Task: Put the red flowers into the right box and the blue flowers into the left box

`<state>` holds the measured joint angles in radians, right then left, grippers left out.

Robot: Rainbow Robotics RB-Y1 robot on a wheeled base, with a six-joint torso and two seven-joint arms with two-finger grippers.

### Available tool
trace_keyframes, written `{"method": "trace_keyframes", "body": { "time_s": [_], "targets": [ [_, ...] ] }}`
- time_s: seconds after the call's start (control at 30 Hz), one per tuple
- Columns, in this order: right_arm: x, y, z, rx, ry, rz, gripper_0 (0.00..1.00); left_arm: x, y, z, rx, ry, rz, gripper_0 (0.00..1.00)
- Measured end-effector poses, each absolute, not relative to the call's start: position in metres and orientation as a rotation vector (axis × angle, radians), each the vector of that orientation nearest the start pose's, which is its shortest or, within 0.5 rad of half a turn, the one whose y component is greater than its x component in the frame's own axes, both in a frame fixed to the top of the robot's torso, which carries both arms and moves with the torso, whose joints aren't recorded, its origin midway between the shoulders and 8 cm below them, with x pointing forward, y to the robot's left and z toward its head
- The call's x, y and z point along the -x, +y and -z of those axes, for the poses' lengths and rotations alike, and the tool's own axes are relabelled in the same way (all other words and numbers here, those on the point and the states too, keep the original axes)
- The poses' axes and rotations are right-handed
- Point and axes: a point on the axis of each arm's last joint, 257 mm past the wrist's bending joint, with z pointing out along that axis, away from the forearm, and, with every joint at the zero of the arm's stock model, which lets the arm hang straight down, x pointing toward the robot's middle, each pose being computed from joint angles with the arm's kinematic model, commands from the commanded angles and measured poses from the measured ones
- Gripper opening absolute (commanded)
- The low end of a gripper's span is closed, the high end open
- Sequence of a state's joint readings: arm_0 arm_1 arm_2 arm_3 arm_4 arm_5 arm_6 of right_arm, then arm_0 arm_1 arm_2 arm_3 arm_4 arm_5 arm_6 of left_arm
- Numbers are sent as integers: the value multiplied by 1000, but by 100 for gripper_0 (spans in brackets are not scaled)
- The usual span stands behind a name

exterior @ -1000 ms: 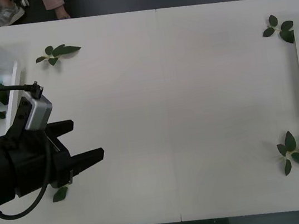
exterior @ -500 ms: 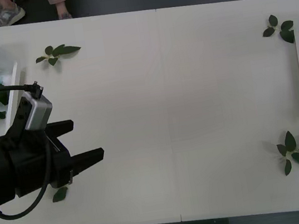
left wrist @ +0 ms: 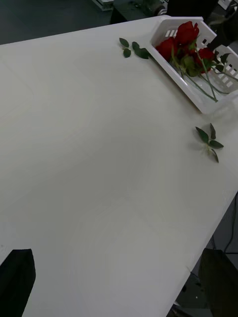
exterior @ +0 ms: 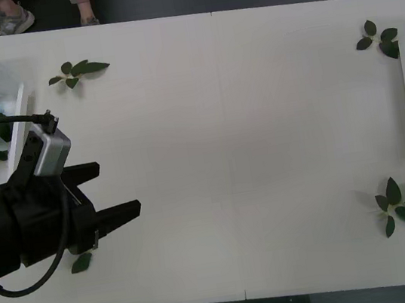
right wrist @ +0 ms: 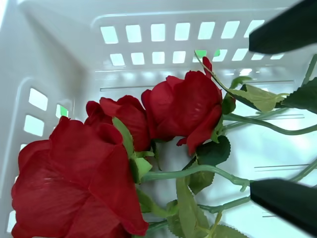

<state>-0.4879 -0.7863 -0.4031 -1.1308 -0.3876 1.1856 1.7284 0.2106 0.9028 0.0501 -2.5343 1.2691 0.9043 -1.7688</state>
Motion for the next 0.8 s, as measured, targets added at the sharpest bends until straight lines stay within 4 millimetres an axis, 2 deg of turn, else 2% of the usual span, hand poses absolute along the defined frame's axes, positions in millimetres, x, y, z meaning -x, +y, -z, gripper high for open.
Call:
{"method": "trace_keyframes", "body": {
  "time_s": [0.13,0.27,0.47,0.57,0.8],
  "targets": [
    [-495,-621,201,-360,2463,384,100,-327,126,117,-861,1902,589,95],
    [-491,-601,190,-330,2505,341,100,-327,126,117,-861,1902,589,96],
    [-504,-536,140,-194,2454,135,100,-327,126,117,-861,1902,589,95],
    [-510,-502,123,-105,2417,43,100,-327,126,117,-861,1902,589,95],
    [-515,-391,103,360,2241,-239,100,-327,126,117,-862,1902,589,95]
  ]
}}
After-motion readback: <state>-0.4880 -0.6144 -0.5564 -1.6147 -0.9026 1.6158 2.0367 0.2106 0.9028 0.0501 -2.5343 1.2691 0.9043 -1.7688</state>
